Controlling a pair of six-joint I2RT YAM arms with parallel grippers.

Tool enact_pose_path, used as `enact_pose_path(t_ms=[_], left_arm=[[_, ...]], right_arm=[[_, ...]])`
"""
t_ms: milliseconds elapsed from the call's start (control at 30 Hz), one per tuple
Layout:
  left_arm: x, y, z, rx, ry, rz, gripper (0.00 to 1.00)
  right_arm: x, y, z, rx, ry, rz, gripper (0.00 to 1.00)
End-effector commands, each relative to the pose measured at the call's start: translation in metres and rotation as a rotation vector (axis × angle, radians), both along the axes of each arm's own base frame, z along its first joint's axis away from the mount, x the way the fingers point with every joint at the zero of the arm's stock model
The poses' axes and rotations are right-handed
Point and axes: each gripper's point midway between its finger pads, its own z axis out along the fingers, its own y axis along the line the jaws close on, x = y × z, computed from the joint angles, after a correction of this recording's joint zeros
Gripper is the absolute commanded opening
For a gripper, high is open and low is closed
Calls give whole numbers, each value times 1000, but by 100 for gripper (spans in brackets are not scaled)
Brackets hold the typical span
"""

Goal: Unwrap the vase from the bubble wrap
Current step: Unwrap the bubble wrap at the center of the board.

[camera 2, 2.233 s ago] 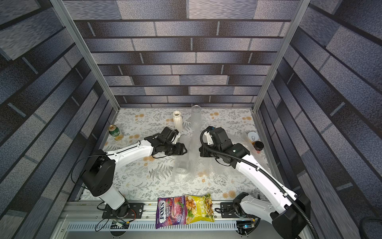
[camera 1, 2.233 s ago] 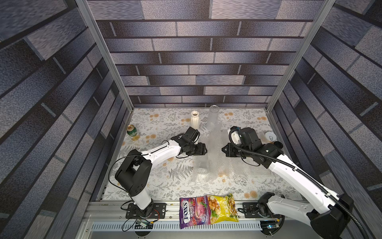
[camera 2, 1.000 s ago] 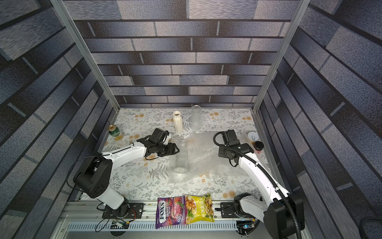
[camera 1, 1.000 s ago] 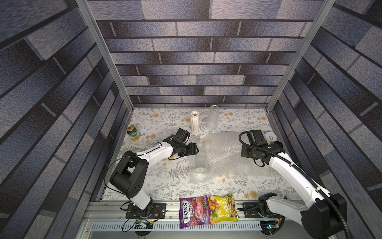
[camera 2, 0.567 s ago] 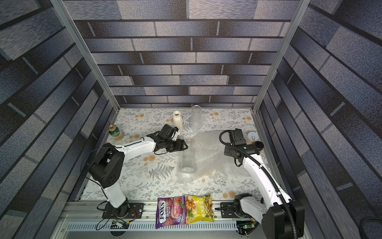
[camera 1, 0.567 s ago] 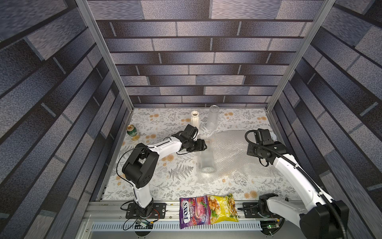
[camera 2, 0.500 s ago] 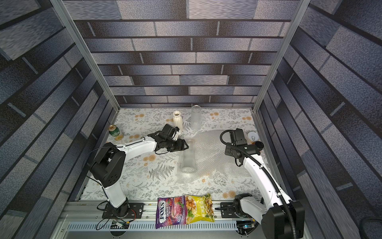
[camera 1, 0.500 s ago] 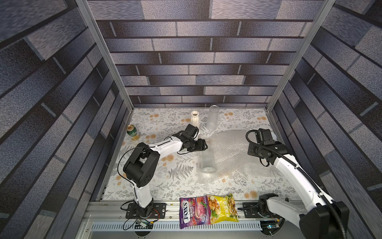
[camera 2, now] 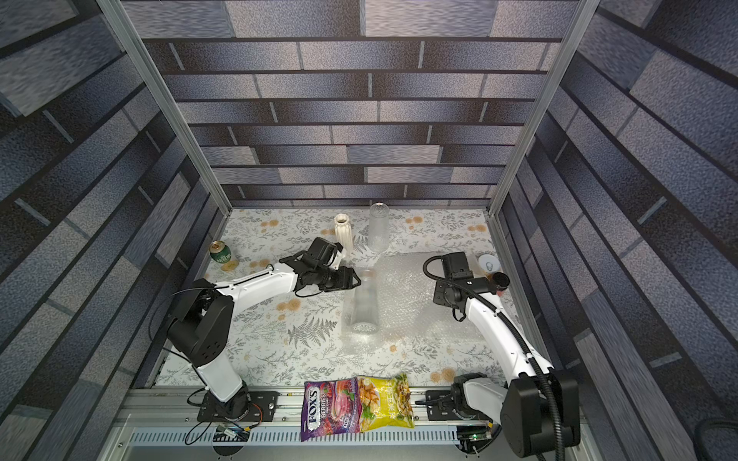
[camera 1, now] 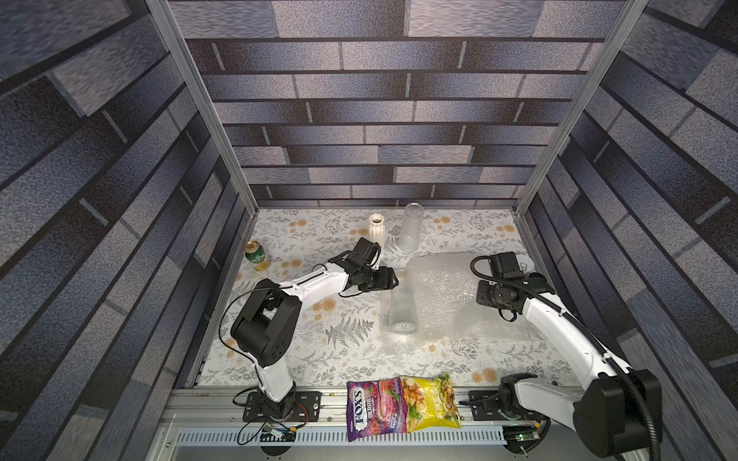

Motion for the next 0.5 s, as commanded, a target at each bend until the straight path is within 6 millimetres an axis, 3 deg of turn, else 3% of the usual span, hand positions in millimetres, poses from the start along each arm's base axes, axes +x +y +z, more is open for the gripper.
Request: enact_pose_path(t_ms=[0,133,467], left_arm=[[-6,20,14,33,-40,26,71],[-7,45,19,92,-80,111,72],[-13,106,51,161,-247,274,78]], right_arm=[[1,-4,4,-17,6,-4,33],[1,-4,12,-25,-3,14,50],[3,11,38,49,-45,59,60]])
